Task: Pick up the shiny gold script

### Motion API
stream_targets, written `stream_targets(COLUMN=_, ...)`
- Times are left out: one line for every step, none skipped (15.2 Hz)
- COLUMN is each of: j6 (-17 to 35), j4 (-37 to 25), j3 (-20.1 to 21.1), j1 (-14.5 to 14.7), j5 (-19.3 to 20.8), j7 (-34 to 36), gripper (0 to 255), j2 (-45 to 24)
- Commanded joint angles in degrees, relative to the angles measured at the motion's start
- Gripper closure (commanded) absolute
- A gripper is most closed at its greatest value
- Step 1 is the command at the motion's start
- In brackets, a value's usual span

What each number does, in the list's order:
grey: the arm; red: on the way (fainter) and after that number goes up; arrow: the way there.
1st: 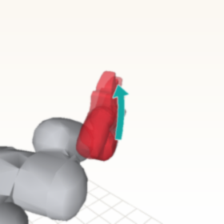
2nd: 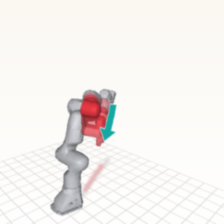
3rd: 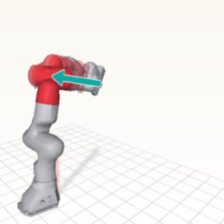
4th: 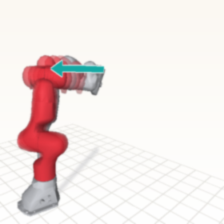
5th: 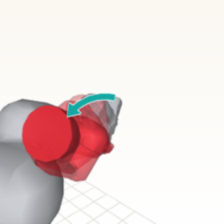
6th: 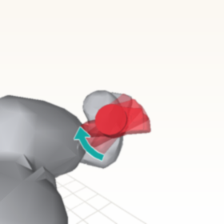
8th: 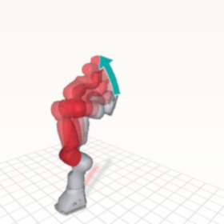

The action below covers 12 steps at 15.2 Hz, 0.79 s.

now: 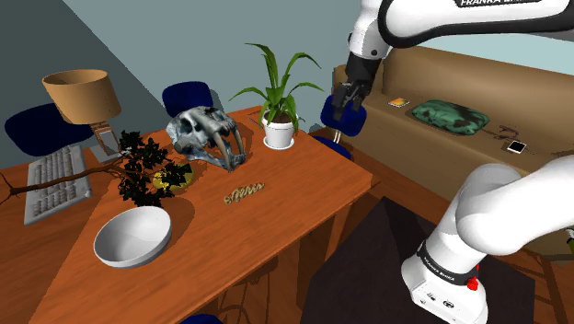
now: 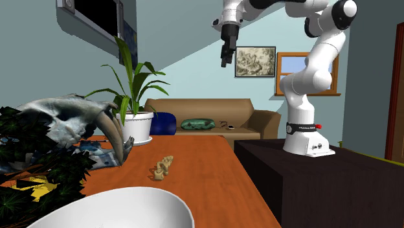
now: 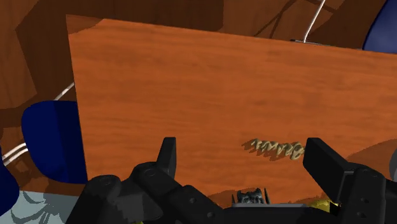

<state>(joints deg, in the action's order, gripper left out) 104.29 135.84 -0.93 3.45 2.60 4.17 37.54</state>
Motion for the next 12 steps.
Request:
stream_targets(j6=4.09, j4=0.15, j3=0.73, j1=0.67, j5=0.37, j7=-0.36, gripper=0, j2=-3.98)
stream_targets(j6=5.71, j4=0.09, j3=1.16, j1=0.99, j5=0.56, j7=-0.45, gripper=0, j2=-5.71)
stream_targets(j6=7.29, j4=-0.04, j3=1.59, j1=1.30, j5=0.78, j7=-0.51, gripper=0, j2=-7.48)
stream_targets(j6=8.84, j4=-0.23, j3=2.02, j1=1.59, j5=1.02, j7=-0.56, gripper=0, j2=-9.29)
stream_targets(j6=10.35, j4=-0.48, j3=2.46, j1=1.87, j5=1.31, j7=-0.59, gripper=0, j2=-11.13)
stream_targets(j6=11.83, j4=-0.80, j3=2.90, j1=2.13, j5=1.62, j7=-0.59, gripper=0, j2=-13.00)
stream_targets(j6=13.26, j4=-1.18, j3=3.34, j1=2.39, j5=1.98, j7=-0.57, gripper=0, j2=-14.90)
stream_targets(j6=14.65, j4=-1.63, j3=3.79, j1=2.63, j5=2.38, j7=-0.52, gripper=0, j2=-16.82)
stream_targets(j6=16.00, j4=-2.14, j3=4.23, j1=2.85, j5=2.82, j7=-0.45, gripper=0, j2=-18.77)
stream_targets(j6=17.30, j4=-2.71, j3=4.68, j1=3.05, j5=3.31, j7=-0.35, gripper=0, j2=-20.74)
stream_targets(j6=18.55, j4=-3.34, j3=5.13, j1=3.25, j5=3.84, j7=-0.22, gripper=0, j2=-22.73)
stream_targets(j6=19.74, j4=-4.04, j3=5.58, j1=3.44, j5=4.44, j7=-0.05, gripper=0, j2=-24.73)
